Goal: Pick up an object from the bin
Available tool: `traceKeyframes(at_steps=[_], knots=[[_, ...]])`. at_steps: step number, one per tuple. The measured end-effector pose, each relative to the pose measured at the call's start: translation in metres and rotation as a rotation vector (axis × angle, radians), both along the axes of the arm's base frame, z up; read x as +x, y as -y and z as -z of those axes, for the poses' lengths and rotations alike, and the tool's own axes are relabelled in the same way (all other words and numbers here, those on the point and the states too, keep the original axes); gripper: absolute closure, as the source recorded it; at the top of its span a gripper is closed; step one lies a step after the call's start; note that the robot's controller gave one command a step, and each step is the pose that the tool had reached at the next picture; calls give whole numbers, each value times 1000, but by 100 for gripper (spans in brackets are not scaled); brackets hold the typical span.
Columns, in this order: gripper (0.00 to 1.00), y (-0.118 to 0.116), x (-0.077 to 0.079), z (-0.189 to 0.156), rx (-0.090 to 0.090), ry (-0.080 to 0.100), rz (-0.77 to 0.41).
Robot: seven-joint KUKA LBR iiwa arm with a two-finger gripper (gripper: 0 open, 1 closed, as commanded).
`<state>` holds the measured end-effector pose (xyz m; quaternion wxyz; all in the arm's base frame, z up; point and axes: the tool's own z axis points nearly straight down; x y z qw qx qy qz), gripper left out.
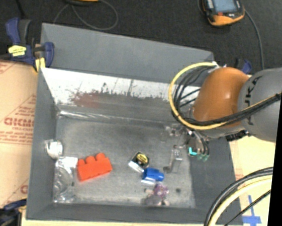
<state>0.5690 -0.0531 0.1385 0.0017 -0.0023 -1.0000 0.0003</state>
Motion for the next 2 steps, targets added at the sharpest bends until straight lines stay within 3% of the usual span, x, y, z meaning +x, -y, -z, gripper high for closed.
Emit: traceKeyframes(at_steps=[1, 2], knots=[[0, -13, -50, 72, 1, -2, 15], [0, -22, -69, 37, 1, 3, 112]])
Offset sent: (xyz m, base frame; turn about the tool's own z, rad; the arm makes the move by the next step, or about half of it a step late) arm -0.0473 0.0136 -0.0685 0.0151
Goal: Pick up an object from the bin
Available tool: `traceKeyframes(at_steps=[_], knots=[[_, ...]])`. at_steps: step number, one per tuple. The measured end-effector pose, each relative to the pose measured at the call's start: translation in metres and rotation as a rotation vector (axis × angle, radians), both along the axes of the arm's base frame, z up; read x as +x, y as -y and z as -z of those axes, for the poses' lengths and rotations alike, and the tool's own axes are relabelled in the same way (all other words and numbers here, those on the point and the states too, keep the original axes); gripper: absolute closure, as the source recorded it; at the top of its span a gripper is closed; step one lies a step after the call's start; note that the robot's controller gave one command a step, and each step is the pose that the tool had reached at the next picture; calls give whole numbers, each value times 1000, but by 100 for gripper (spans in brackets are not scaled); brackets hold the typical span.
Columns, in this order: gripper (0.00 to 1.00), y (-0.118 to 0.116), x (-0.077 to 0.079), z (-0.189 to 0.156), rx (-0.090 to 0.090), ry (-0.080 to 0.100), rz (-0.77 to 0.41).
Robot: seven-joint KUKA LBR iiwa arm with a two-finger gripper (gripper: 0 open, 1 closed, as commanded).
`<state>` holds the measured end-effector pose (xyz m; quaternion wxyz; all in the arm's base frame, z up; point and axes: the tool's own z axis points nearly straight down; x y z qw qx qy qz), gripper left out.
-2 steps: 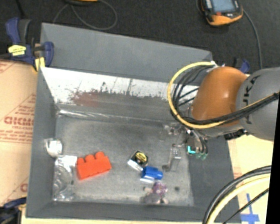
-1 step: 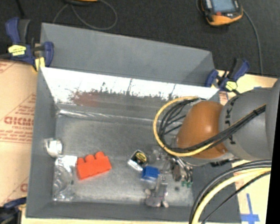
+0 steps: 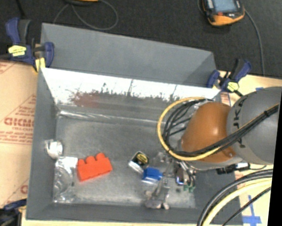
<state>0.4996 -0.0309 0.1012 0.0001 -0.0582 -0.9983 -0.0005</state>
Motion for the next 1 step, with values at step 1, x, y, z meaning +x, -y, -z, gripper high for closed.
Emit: traceKeyframes(at_steps=[1], knots=[[0, -10, -9, 1, 0, -3, 15]])
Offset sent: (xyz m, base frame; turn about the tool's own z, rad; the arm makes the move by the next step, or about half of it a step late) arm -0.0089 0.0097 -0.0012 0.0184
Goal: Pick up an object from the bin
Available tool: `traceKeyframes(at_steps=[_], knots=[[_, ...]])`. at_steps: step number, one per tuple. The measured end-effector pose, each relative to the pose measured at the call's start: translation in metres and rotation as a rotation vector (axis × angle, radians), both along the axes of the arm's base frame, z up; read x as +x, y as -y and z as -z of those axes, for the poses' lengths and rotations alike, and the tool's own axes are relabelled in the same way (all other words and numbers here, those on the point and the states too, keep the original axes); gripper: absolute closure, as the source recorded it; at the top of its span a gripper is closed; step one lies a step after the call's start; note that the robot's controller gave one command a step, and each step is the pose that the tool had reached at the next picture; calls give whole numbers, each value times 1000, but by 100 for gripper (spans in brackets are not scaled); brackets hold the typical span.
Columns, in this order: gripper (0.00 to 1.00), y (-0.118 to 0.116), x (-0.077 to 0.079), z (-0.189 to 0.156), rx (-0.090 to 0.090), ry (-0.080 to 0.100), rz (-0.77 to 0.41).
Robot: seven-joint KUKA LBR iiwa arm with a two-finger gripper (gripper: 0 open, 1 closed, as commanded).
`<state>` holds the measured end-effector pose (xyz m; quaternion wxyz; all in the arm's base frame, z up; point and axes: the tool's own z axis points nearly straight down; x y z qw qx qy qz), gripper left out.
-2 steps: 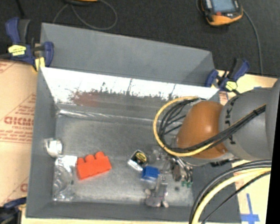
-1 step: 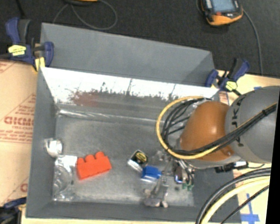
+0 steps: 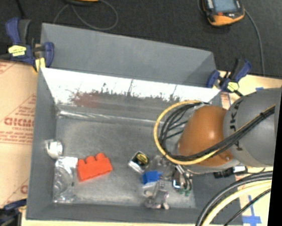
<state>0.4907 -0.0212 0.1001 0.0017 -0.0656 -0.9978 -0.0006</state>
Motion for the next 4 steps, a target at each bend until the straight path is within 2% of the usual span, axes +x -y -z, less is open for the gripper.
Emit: traceKeyframes(at_steps=[1, 2, 3, 4], knots=[[0, 3, -16, 30, -1, 6, 132], [0, 4, -15, 29, -1, 10, 129], [100, 4, -14, 29, -1, 11, 127], [100, 5, -12, -47, -1, 13, 121]])
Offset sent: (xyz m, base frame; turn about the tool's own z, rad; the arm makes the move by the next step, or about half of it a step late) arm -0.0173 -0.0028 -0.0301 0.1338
